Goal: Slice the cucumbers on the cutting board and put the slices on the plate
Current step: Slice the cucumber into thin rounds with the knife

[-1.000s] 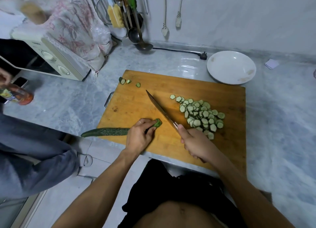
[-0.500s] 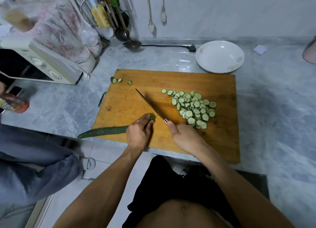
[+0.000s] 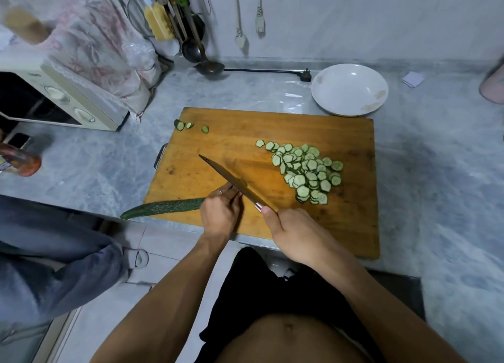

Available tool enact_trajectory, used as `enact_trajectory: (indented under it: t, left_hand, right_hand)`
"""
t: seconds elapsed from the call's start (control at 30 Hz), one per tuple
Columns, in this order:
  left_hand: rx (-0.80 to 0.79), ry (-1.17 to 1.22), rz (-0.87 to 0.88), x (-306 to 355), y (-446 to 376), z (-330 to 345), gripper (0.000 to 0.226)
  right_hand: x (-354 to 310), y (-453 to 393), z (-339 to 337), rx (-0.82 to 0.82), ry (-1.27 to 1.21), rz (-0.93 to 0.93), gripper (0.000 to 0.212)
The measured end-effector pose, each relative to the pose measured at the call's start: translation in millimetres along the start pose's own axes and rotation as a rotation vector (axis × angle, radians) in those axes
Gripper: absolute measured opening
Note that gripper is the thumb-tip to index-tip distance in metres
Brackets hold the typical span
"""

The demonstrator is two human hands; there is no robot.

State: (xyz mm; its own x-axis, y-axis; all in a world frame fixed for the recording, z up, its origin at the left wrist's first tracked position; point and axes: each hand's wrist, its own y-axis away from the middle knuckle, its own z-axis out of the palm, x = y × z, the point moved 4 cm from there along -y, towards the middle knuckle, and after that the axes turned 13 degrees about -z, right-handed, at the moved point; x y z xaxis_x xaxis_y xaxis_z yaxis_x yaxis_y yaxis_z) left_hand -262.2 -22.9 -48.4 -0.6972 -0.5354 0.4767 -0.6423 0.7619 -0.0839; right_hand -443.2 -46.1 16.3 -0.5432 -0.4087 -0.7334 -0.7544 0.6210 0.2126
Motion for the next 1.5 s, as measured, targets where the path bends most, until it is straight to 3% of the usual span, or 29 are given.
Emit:
enact_trajectory:
  t: [0.17, 0.67, 1.0, 1.27, 1.5]
  left_hand:
    - [-0.005, 0.065, 0.067, -6.0, -2.7, 7.0, 0.025]
    - [0.023, 0.178, -0.067, -13.5, -4.0, 16.2, 0.022]
    - [0.013, 0.196, -0.048, -12.2, -5.4, 15.7, 0.02]
    - [-0.049, 0.159, 0.039, -15.8, -7.2, 10.7, 0.024]
    - [-0.053, 0.219, -0.043, -19.3, -6.8, 13.0, 0.021]
  right_hand:
    - [-1.8, 1.1, -1.1, -0.039, -0.041, 0.021, 0.063]
    - [-3.1, -13.3, 0.1, -0.079, -0.051, 0.07, 0.066]
    - [4.9, -43.9, 21.4, 0.027, -0.12, 0.125, 0.066]
    - [13.1, -44.3, 13.2, 0.05, -0.122, 0.114, 0.067]
    - [3.2, -19.4, 7.4, 0.003, -0.055, 0.028, 0.065]
